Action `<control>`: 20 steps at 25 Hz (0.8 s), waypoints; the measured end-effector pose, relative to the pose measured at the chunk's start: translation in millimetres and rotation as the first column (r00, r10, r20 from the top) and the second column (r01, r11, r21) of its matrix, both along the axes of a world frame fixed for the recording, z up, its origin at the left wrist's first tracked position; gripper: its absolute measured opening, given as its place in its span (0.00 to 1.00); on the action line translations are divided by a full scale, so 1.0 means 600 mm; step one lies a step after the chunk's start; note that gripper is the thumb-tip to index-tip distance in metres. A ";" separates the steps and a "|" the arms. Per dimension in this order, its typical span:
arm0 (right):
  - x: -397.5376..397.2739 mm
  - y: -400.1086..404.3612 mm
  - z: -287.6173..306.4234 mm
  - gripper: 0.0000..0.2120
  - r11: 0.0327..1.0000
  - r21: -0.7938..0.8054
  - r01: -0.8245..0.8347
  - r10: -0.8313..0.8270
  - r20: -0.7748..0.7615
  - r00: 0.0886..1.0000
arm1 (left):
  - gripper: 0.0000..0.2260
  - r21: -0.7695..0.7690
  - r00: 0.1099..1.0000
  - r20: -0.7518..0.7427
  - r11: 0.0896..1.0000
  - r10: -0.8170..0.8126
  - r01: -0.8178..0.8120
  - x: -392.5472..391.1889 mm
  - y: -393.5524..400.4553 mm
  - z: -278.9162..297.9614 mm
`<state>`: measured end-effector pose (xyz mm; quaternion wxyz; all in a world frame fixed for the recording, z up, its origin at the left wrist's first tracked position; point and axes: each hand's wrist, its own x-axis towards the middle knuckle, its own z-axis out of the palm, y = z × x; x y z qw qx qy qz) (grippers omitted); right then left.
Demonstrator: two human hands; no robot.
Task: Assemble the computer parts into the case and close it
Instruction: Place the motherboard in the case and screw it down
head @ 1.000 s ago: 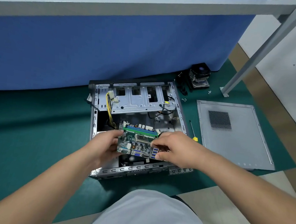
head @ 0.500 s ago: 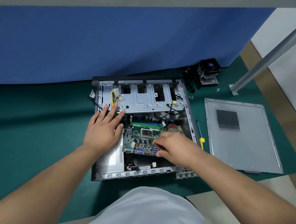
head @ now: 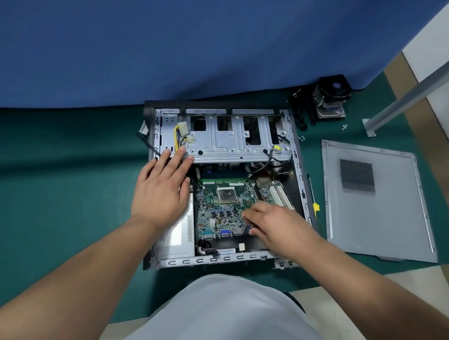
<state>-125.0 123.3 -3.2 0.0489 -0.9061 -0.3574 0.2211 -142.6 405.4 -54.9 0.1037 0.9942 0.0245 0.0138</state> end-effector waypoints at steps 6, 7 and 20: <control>0.029 0.005 -0.045 0.13 0.995 -0.066 -0.069 0.072 0.043 0.996 | 0.25 0.015 1.000 0.000 1.000 0.011 -0.011 0.000 -0.001 -0.001; 0.033 0.008 -0.054 0.11 0.993 -0.077 -0.089 0.092 0.037 0.995 | 0.25 0.018 1.000 0.004 1.000 0.012 -0.012 0.001 -0.002 -0.003; 0.047 0.031 -0.140 0.20 0.907 -0.177 -0.382 0.354 -0.167 0.920 | 0.25 0.026 0.999 0.051 0.999 0.018 -0.019 0.005 -0.002 -0.016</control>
